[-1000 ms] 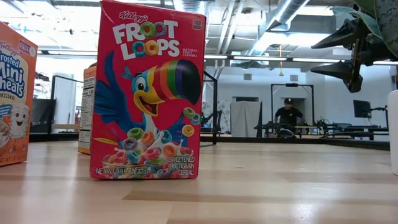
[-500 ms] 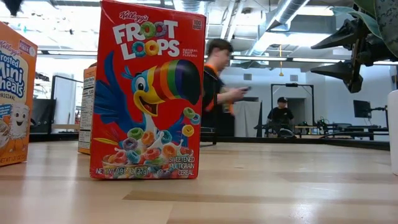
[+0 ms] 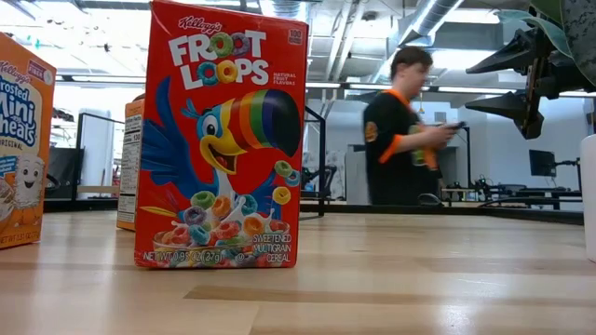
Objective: Stack cereal on shelf
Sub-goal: Put the top left yellow cereal box on the shelf
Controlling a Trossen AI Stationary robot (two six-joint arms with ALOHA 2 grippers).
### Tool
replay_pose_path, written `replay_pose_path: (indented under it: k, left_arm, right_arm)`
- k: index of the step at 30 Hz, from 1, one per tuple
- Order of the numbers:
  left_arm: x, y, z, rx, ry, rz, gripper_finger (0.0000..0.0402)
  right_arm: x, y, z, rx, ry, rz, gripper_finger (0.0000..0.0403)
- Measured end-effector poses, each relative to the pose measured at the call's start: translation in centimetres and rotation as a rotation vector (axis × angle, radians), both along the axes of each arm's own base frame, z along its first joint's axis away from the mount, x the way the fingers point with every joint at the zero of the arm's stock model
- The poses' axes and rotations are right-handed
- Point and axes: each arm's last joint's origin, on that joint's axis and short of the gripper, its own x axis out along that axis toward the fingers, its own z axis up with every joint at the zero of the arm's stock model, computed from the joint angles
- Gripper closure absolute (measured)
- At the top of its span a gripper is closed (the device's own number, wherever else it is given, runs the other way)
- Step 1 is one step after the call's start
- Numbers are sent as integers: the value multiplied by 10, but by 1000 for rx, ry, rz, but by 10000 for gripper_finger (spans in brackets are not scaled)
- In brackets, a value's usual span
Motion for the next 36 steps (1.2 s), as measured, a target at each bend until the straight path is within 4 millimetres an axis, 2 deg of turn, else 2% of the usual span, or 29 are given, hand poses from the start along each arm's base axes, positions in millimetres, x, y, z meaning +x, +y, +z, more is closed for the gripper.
replay_pose_path:
  k: [7, 11, 19, 22, 26, 36]
  left_arm:
    - [-3, -3, -26, -13, 68, 8, 120]
    - [-3, -3, -31, -9, 76, -3, 117]
    - [-3, -3, -49, -17, 91, -6, 71]
    - [-2, -4, -54, -25, 73, -12, 65]
    - [-2, -4, -56, -22, 68, -11, 80]
    - [-3, -3, -56, -9, 88, -14, 151]
  right_arm:
    - [0, 0, 0, 0, -1, 0, 111]
    - [0, 0, 0, 0, -2, 0, 111]
    - [0, 0, 0, 0, -2, 0, 111]
    - [0, 0, 0, 0, -1, 0, 111]
    - [0, 0, 0, 0, -1, -1, 111]
    - [0, 0, 0, 0, 0, 0, 111]
